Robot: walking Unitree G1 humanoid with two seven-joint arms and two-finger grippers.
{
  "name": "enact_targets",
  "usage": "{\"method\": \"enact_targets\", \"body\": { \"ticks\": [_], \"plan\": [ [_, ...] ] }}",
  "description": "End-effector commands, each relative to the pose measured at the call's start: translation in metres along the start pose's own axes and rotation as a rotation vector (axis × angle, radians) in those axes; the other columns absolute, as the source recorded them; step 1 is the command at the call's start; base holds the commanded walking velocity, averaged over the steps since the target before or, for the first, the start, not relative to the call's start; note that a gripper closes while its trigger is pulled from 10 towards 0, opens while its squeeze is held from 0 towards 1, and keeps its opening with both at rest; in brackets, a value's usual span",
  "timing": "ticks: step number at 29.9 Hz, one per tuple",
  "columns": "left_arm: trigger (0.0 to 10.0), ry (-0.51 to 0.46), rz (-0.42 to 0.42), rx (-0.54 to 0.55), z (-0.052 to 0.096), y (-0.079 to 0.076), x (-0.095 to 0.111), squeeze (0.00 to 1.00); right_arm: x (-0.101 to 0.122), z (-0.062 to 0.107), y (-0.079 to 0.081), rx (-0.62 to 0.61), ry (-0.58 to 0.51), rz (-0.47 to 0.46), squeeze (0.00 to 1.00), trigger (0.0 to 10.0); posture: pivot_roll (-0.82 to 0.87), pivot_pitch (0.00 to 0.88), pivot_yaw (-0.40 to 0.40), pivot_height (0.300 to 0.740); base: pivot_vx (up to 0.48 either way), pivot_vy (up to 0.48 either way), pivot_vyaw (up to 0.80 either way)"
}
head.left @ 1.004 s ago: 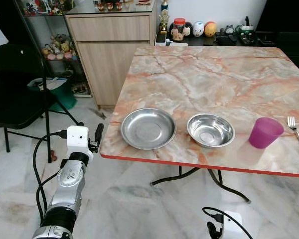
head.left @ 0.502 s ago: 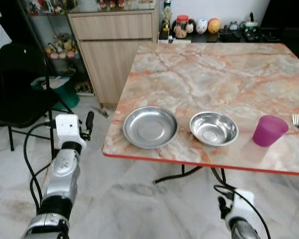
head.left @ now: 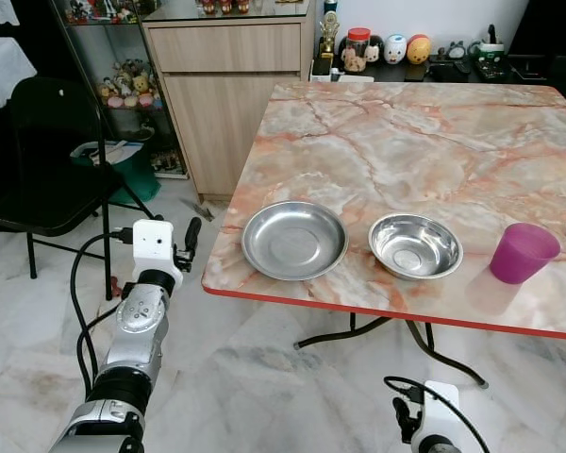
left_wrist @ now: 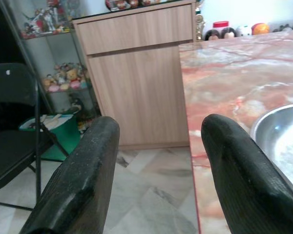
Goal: Setting the table
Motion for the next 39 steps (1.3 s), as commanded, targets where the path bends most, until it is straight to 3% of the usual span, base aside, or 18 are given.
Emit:
{"method": "enact_targets", "body": {
  "ticks": [1, 6, 11, 14, 16, 31, 39],
  "plan": [
    [10.0, -0.034, -0.008, -0.01, 0.0, -0.002, 0.007, 0.0, -0.001, 0.0, 0.002, -0.008, 0.009, -0.026, 0.0, 10.0, 0.05, 0.0, 0.023, 0.74, 0.0, 0.0, 0.0],
    [10.0, -0.069, 0.028, -0.017, -0.001, -0.007, 0.016, 0.0, -0.007, 0.001, 0.006, 0.013, 0.033, -0.004, 0.0, 10.0, 0.06, 0.0, 0.005, 0.74, 0.0, 0.0, 0.0],
    [10.0, -0.077, 0.038, -0.029, 0.009, -0.013, 0.013, 0.0, -0.031, 0.009, 0.002, 0.03, 0.101, 0.044, 0.0, 10.0, 0.1, 0.0, -0.028, 0.74, 0.0, 0.0, -0.08],
    [10.0, -0.081, 0.04, -0.027, 0.007, -0.011, 0.015, 0.0, -0.032, 0.009, 0.002, 0.028, 0.101, 0.039, 0.0, 10.0, 0.09, 0.0, -0.022, 0.74, 0.0, 0.0, -0.41],
    [10.0, -0.092, 0.044, -0.011, 0.003, -0.008, 0.022, 0.0, -0.025, 0.008, -0.004, -0.016, 0.072, -0.016, 0.0, 10.0, 0.06, 0.0, -0.002, 0.74, 0.0, 0.0, 0.0],
    [10.0, -0.09, 0.036, 0.011, 0.005, 0.009, 0.024, 0.0, -0.024, 0.008, -0.012, -0.055, 0.077, -0.052, 0.0, 10.0, 0.06, 0.0, -0.006, 0.736, 0.0, 0.0, -0.09],
    [10.0, -0.072, 0.064, 0.01, 0.007, 0.005, 0.02, 0.0, -0.026, 0.008, -0.011, -0.04, 0.077, -0.019, 0.0, 10.0, 0.07, 0.0, -0.001, 0.724, 0.0, 0.0, -0.11]
  ]
}}
Point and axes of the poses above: a point about 5 cm out from each wrist's last joint towards the gripper, its own z axis pointing back from the gripper into the wrist, its own x axis along the axis of the wrist's last joint, y = z × x, the point moved 5 cm from there along -z, pointing out of the wrist towards the gripper, and after that the axes turned 5 degrees about -z, right-handed, at the moved point
